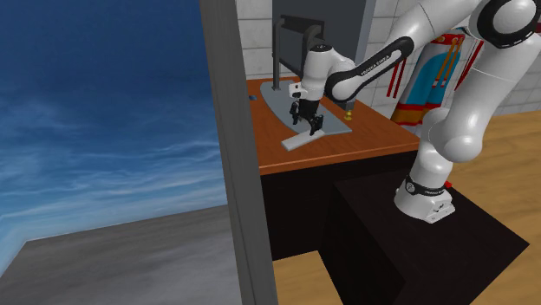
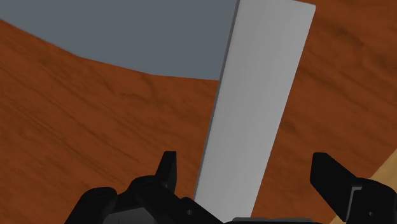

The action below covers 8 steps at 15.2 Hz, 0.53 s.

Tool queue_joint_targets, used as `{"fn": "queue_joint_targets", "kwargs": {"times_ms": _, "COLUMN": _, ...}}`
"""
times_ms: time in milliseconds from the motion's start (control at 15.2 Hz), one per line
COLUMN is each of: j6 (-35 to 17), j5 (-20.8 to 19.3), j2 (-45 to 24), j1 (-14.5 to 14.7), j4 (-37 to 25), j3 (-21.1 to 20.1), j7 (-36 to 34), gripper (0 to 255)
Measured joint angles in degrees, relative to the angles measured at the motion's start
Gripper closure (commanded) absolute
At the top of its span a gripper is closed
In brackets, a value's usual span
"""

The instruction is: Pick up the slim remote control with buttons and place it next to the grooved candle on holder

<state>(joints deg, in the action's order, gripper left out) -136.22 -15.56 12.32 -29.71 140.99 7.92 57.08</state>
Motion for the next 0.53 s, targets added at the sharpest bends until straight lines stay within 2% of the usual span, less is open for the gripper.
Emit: {"fn": "queue_joint_targets", "kwargs": {"times_ms": 528, "j6": -7.01, "j5": -1.66, "j2": -4.58, "j1": -0.59, "j4": 2.08, "j3": -0.1, "j7": -1.59, "gripper": 0}}
